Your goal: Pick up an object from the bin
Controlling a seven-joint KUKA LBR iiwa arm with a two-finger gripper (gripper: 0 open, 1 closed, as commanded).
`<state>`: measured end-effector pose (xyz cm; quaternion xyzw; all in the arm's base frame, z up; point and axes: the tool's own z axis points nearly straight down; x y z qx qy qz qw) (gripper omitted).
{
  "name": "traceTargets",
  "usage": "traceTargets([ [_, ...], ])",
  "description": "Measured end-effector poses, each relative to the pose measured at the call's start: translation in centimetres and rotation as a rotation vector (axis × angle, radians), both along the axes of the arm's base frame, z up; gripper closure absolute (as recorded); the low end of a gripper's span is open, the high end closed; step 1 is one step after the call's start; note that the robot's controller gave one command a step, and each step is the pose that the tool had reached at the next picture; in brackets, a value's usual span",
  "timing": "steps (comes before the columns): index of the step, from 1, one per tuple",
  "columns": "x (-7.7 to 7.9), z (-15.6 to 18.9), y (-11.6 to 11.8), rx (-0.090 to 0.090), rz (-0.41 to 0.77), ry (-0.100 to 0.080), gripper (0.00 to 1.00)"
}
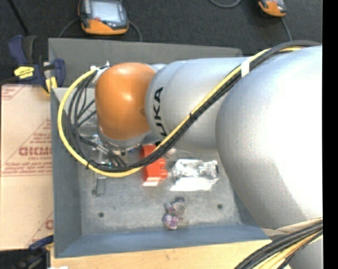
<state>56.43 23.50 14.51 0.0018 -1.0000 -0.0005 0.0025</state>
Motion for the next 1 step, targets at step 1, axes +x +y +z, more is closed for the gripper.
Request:
traceTargets([
  [1,8.19,-7.79,-2.5,-0.001,-0.161,-0.007,0.0],
])
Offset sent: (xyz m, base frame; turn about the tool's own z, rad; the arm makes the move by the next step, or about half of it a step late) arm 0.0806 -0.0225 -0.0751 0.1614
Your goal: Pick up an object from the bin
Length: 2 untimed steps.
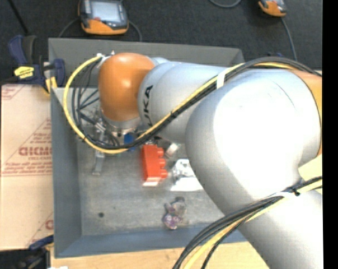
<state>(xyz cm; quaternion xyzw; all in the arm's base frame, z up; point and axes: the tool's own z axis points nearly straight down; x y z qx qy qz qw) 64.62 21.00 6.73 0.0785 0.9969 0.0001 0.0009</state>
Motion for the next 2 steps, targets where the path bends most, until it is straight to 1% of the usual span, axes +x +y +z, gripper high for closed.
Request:
traceTargets([
  [1,-0.77,3.55,-9.56,-0.003,-0.024,-0.003,0.0],
  [2,0.17,3.4,-10.29,0.003,-0.26,-0.004,0.0],
])
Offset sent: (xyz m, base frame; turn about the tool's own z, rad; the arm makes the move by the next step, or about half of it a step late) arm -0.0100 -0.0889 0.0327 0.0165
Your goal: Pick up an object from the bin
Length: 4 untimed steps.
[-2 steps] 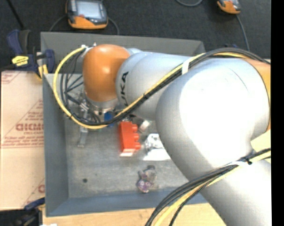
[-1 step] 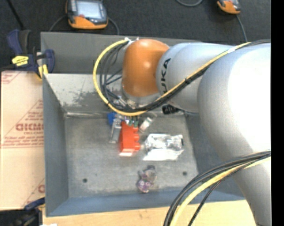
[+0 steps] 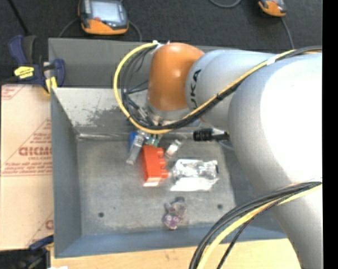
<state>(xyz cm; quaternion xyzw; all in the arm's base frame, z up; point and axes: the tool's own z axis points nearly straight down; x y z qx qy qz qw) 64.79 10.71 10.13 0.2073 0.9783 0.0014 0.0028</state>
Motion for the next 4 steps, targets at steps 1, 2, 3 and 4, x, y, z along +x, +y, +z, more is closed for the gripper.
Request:
traceTargets([
  [1,-1.0,-3.2,1.2,0.001,-0.064,0.006,0.0],
  [2,0.3,-3.1,0.6,0.003,-0.076,0.008,0.0],
  [3,0.4,-3.0,0.5,0.001,-0.077,0.003,1.0],
  [4,0.6,0.4,0.5,0.002,-0.076,-0.001,1.0],
])
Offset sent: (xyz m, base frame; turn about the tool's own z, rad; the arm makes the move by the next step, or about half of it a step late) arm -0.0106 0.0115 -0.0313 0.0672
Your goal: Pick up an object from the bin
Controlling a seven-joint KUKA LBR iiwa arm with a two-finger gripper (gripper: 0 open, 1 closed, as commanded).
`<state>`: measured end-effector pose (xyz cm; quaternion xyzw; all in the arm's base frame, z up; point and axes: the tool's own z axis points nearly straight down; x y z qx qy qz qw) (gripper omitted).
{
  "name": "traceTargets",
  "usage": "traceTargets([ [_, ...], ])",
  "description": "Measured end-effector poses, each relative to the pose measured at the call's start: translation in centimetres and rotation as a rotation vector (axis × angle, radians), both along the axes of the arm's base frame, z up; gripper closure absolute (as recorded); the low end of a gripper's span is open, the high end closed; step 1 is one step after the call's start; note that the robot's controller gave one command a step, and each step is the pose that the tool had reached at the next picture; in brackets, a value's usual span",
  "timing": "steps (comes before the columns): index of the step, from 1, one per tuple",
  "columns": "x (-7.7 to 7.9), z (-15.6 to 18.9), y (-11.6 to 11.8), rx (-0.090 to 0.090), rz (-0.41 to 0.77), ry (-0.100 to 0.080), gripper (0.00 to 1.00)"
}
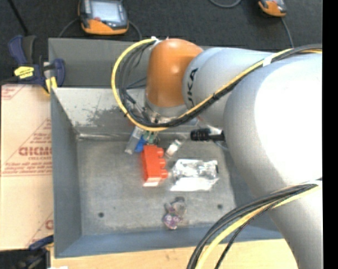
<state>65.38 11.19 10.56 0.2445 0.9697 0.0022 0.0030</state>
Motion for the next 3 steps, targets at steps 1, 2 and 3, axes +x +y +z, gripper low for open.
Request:
traceTargets([
  [1,0.2,4.2,0.0,0.0,0.001,-0.002,1.0],
  [2,0.4,5.7,0.0,-0.001,0.002,0.0,1.0],
  [3,0.6,9.7,-0.1,0.0,0.004,-0.002,1.0],
])
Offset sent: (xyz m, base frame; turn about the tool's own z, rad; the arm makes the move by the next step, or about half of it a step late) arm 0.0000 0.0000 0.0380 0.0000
